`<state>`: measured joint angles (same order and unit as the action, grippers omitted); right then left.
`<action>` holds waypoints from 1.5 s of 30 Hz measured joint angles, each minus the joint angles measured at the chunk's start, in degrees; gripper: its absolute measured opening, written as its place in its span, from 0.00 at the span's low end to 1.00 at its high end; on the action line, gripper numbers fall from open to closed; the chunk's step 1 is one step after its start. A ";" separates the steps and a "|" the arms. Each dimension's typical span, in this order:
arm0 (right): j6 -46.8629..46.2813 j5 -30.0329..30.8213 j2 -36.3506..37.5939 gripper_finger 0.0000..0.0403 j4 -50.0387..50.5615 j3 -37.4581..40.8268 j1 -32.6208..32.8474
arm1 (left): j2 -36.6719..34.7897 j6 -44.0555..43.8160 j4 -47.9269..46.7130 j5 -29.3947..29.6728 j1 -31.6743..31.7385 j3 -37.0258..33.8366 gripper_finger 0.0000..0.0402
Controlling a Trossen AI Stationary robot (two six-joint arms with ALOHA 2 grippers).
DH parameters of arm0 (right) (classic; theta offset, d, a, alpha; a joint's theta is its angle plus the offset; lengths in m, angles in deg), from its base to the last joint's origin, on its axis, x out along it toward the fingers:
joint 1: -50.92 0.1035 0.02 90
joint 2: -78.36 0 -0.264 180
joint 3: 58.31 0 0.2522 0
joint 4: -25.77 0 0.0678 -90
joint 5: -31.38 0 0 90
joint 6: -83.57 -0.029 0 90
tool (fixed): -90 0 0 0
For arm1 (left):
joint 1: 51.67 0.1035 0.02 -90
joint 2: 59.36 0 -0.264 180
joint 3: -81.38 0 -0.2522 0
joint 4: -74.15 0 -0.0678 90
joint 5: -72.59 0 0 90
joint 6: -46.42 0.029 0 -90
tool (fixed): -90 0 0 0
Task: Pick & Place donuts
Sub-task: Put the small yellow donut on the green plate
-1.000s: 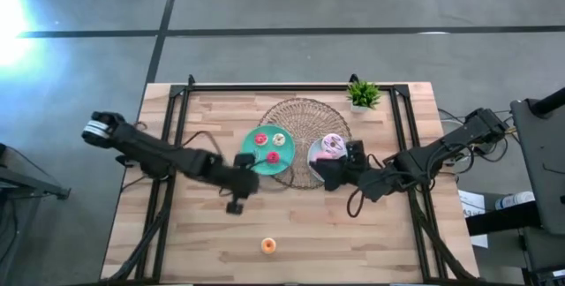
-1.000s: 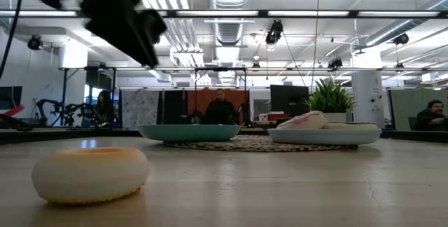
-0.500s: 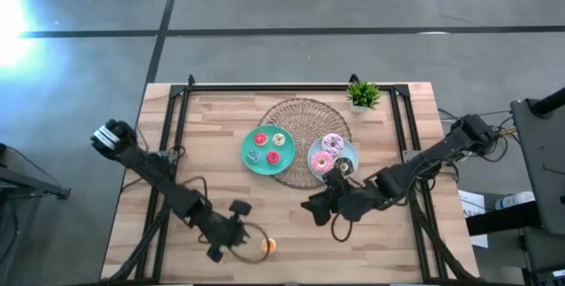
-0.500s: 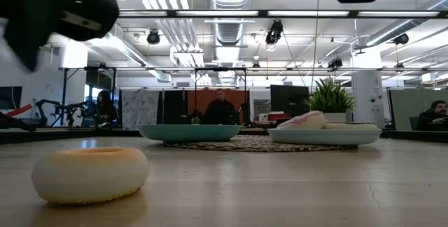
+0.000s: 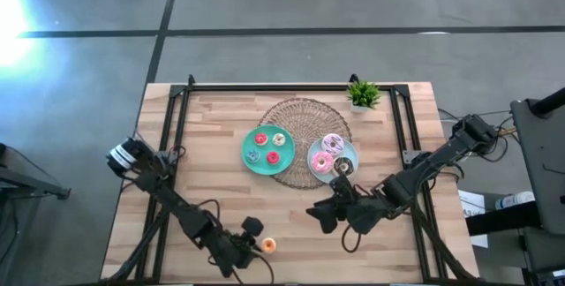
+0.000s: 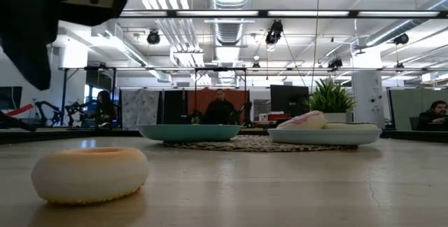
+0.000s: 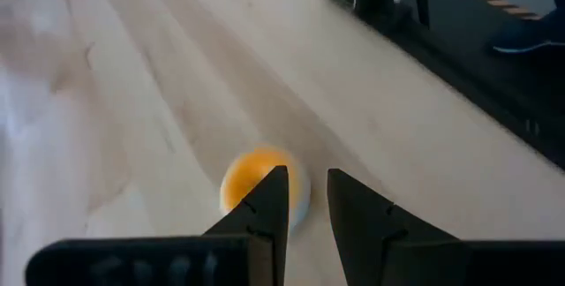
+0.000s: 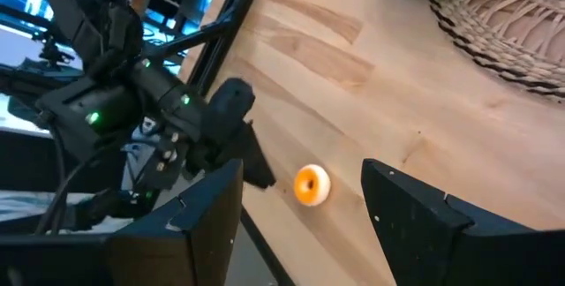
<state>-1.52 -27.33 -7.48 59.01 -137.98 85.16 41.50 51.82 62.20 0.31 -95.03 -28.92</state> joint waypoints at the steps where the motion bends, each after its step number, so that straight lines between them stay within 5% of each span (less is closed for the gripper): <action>1: 0.40 -0.01 0.00 0.56 0.06 0.00 0.04 | 1.03 0.23 0.06 -0.01 0.12 1.20 0.14; 15: 3.24 -0.72 0.52 0.56 0.02 -0.07 1.57 | 5.84 -11.60 -12.19 -1.64 3.39 11.21 0.24; 24: 4.33 0.02 0.57 0.56 0.07 -0.07 1.90 | 6.98 -8.89 -12.55 -3.62 2.59 11.10 0.33; 37: 4.21 0.23 0.59 0.56 0.07 -0.07 1.90 | 10.47 -11.40 -12.90 -2.60 3.20 10.74 0.25; 45: 4.09 1.09 0.59 0.56 0.07 -0.07 1.88 | 8.93 -20.76 -15.23 -1.41 4.40 10.57 0.03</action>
<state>2.58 -26.24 -6.89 59.08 -138.05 87.04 50.43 31.07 46.97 -1.10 -90.63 -18.35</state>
